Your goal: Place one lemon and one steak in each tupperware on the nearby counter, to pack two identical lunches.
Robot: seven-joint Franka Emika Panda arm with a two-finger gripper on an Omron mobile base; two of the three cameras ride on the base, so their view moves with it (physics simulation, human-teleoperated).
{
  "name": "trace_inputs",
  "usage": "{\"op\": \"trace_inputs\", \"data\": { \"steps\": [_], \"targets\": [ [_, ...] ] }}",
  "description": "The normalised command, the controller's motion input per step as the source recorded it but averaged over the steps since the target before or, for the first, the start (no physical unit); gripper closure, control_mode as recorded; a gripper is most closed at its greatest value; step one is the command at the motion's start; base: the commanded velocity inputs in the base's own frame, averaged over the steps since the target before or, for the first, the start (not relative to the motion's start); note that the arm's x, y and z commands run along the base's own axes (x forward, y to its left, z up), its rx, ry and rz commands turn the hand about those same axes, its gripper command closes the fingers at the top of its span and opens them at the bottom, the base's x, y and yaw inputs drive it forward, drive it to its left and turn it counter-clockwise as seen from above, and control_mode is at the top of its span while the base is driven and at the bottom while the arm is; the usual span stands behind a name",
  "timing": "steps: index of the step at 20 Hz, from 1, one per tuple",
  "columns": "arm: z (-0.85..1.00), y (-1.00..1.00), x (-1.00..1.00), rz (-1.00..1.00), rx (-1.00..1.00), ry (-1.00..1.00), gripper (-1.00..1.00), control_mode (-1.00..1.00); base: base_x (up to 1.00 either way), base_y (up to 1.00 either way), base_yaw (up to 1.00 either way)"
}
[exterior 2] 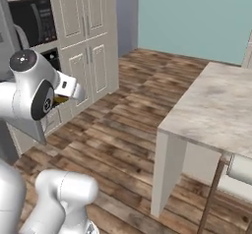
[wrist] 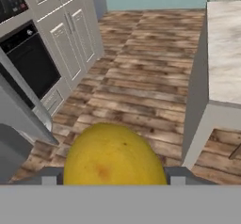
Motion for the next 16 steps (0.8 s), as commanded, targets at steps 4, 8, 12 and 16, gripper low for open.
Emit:
{"op": "trace_inputs", "data": {
  "steps": [4,8,12,16],
  "targets": [
    [0.0,0.0,0.0,0.0,0.0,0.0,1.0,1.0,-0.04,0.0,-0.31],
    [0.0,0.0,0.0,0.0,0.0,0.0,1.0,1.0,0.05,0.29,-0.28],
    [0.0,0.0,0.0,0.0,0.0,0.0,1.0,1.0,0.14,0.53,-0.26],
    [0.0,0.0,0.0,0.0,0.0,0.0,1.0,1.0,0.16,0.53,-0.25]
  ]
}}
